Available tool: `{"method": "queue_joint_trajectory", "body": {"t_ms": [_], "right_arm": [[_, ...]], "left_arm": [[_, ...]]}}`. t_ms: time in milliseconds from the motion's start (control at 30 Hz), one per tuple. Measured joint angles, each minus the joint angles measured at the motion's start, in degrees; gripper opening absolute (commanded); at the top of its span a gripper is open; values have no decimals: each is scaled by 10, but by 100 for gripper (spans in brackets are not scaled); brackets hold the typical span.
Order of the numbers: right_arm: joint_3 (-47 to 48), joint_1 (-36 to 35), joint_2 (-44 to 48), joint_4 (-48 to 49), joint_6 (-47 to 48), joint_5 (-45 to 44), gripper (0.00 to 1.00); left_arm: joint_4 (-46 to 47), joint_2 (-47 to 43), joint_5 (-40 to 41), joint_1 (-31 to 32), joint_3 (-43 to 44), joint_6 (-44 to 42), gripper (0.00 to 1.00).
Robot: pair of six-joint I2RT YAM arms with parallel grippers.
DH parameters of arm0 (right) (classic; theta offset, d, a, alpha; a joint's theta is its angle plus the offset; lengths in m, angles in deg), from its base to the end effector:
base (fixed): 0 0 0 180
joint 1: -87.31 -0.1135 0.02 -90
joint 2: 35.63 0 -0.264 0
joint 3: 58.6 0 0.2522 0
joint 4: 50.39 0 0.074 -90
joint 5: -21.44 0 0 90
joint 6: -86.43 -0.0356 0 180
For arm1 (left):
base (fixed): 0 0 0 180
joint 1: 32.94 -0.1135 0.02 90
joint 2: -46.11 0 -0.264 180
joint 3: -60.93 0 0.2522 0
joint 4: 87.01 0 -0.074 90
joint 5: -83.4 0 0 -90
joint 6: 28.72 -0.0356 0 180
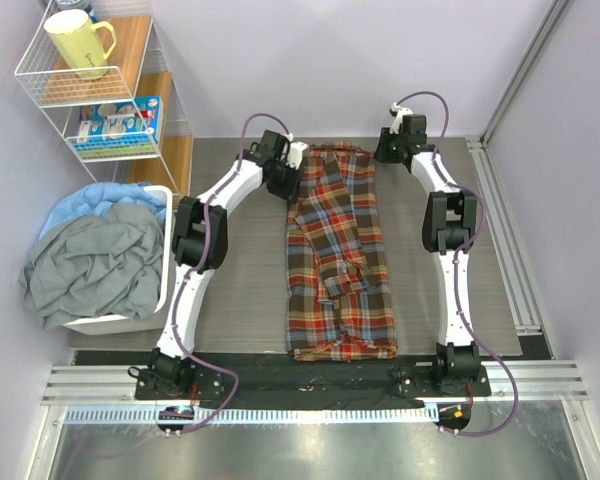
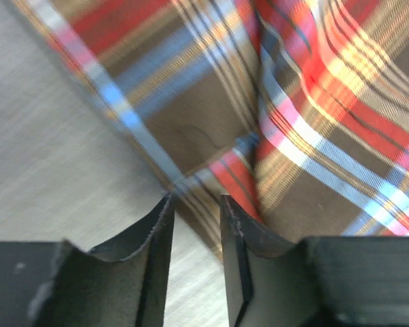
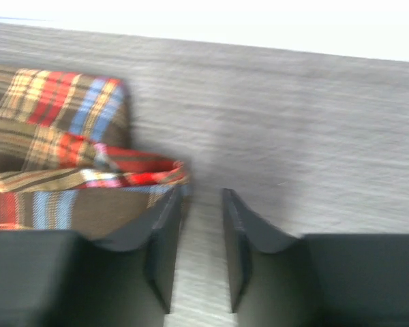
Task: Fold and stack the long sleeve shirts
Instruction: Fold the shirt
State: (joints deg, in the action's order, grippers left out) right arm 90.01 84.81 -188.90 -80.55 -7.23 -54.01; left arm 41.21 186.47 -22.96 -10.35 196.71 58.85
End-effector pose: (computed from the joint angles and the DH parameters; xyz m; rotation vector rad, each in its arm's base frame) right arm 0.5952 0.0349 0.1498 -0.1228 2.1724 0.3377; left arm 0.4897 -0.2146 0.1717 0.6654 2.4837 -0.4995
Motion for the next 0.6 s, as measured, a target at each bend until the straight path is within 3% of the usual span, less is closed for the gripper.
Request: {"method": "queue_joint_trajectory", "body": {"t_ms": [67, 167, 433, 600], "right_arm": [[0, 2, 0, 8, 5, -12, 54], [-6, 7, 8, 14, 14, -13, 58], [-180, 23, 206, -56, 18, 62, 57], [-218, 19, 277, -94, -2, 118, 55]], "left_arm": [[-7, 12, 4, -5, 29, -6, 43], [-9, 8, 1, -15, 38, -11, 52], [10, -138, -52, -26, -127, 3, 58], [12, -189, -86, -22, -179, 8, 59]]}}
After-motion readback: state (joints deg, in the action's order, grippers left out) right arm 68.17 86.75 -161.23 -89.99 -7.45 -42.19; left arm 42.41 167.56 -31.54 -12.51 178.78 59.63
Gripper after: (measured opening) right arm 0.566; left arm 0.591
